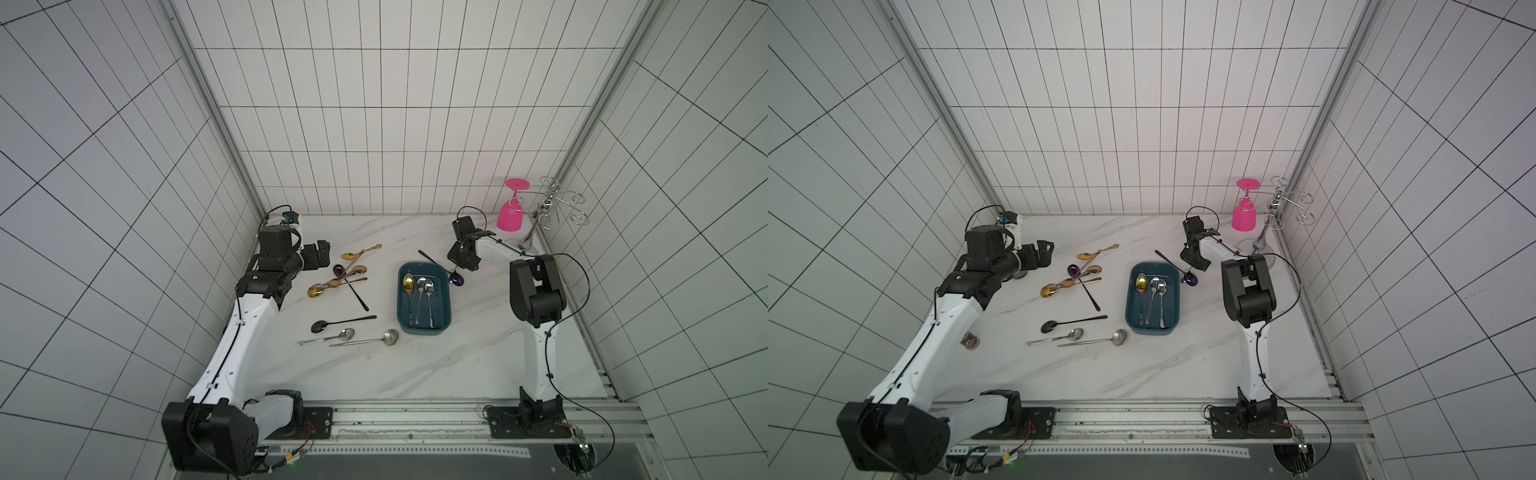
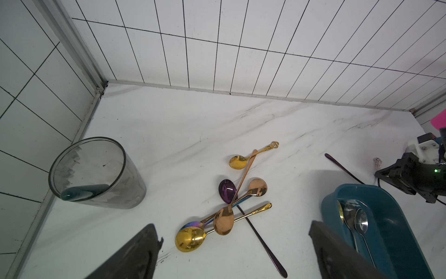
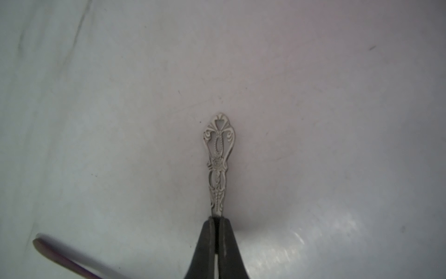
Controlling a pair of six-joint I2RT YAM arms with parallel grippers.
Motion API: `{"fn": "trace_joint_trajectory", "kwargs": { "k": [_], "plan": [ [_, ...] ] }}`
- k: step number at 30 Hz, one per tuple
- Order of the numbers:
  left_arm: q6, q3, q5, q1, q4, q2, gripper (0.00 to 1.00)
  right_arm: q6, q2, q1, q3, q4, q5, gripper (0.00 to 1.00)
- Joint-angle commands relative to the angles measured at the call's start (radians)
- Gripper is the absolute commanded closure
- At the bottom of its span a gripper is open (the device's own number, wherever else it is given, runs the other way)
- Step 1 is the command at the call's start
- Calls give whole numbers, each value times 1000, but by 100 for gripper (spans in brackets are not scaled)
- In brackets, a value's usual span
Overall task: Put the spoon into the storage box
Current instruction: Pick up the spoon from the center of the board.
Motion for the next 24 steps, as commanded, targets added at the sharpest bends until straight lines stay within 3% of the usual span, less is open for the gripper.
{"fn": "trace_joint_trajectory", "kwargs": {
  "k": [1, 14, 24],
  "plan": [
    [1, -8, 1, 6, 21, -17, 1, -101, -3, -5, 42, 31, 53, 100],
    [-3, -7, 4, 9, 22, -16, 1, -359, -200, 41, -10, 151, 189, 100],
    [-2, -4, 1, 9, 21, -15, 1, -338, -375, 101, -25, -12, 123, 100]
  ]
}}
